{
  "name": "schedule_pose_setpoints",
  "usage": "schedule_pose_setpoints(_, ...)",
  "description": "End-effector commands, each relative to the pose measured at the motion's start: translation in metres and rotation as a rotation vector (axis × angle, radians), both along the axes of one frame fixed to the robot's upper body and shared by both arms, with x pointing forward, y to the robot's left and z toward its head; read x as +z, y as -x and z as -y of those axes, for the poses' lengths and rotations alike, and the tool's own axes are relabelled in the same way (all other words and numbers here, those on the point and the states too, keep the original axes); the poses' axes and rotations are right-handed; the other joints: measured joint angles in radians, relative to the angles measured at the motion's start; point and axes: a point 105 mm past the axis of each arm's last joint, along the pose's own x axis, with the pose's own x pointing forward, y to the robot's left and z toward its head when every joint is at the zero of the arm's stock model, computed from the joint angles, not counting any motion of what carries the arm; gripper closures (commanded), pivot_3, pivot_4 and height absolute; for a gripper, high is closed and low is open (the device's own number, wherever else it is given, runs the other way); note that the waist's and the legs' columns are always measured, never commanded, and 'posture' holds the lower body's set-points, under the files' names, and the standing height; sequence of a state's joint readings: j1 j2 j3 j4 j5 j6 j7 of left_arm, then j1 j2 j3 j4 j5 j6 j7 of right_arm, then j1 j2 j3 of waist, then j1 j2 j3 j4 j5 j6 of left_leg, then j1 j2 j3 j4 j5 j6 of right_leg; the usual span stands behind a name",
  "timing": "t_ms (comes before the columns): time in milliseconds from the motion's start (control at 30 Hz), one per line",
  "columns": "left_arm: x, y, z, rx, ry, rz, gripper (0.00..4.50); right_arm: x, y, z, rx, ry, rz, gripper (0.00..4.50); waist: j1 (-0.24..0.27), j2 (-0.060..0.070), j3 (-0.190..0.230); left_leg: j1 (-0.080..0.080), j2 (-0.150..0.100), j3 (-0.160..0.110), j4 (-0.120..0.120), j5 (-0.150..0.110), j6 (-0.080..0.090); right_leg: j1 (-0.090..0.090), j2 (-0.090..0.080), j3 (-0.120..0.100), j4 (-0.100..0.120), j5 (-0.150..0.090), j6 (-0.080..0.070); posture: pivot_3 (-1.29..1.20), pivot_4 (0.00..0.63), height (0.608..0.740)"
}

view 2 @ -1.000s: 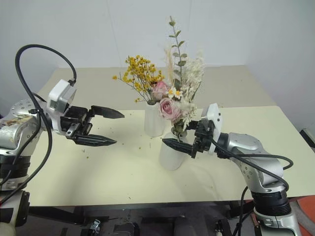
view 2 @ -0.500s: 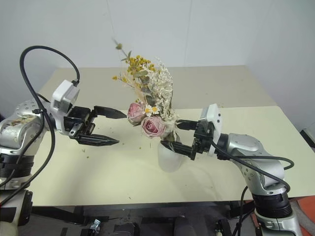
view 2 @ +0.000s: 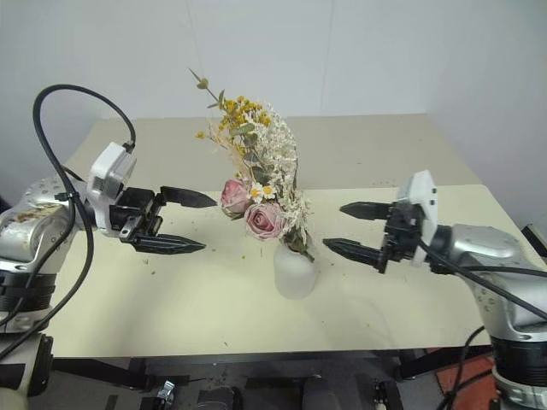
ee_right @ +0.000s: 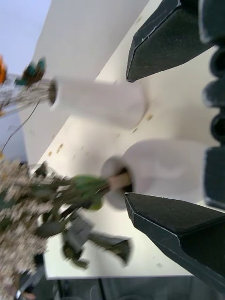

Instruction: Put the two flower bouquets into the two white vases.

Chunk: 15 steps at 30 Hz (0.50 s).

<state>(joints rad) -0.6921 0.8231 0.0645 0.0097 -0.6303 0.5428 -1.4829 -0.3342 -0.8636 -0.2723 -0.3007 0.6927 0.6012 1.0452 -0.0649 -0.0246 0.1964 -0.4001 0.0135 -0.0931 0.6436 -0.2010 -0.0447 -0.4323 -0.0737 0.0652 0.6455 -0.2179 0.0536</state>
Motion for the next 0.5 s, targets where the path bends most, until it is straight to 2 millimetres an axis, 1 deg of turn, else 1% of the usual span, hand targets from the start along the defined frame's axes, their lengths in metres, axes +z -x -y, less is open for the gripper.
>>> schedule_pose_setpoints(33,0.009,0.005,-0.010,0.057,0.017,0.045,0.00,0.013,0.006,0.019,-0.045,0.008,0.049,0.03,0.000,0.000,0.000,0.000,0.000,0.000,0.000,0.000,0.000,0.000,0.000,0.000,0.000,0.000,0.000,0.00,0.150,0.740)
schedule_pose_setpoints(133,0.003,0.008,-0.016,0.109,0.030,0.026,0.00,0.008,0.009,0.034,-0.105,0.020,0.029,0.03,0.001,0.000,0.000,0.001,0.000,0.000,0.000,0.000,0.000,0.001,0.000,0.000,0.000,0.000,0.000,0.00,0.150,0.740)
schedule_pose_setpoints(267,-0.005,0.012,-0.022,0.185,0.053,0.000,0.00,0.004,0.013,0.046,-0.176,0.017,0.017,0.03,0.001,0.000,0.000,0.005,0.000,0.000,0.000,0.000,0.000,0.006,0.000,0.000,-0.002,0.000,0.000,0.00,0.150,0.740)
schedule_pose_setpoints(400,-0.014,0.018,-0.027,0.261,0.088,-0.034,0.00,0.000,0.015,0.053,-0.246,0.010,0.033,0.03,0.001,-0.001,0.000,0.008,0.000,0.000,0.000,0.000,0.000,0.009,0.000,0.000,-0.003,-0.001,0.001,0.00,0.150,0.740)
schedule_pose_setpoints(500,-0.025,0.023,-0.030,0.318,0.114,-0.067,0.00,-0.007,0.016,0.055,-0.301,-0.003,0.037,0.03,0.002,-0.001,0.000,0.009,0.001,0.000,-0.001,-0.001,0.000,0.010,0.000,0.000,-0.004,-0.001,0.001,0.00,0.150,0.740)
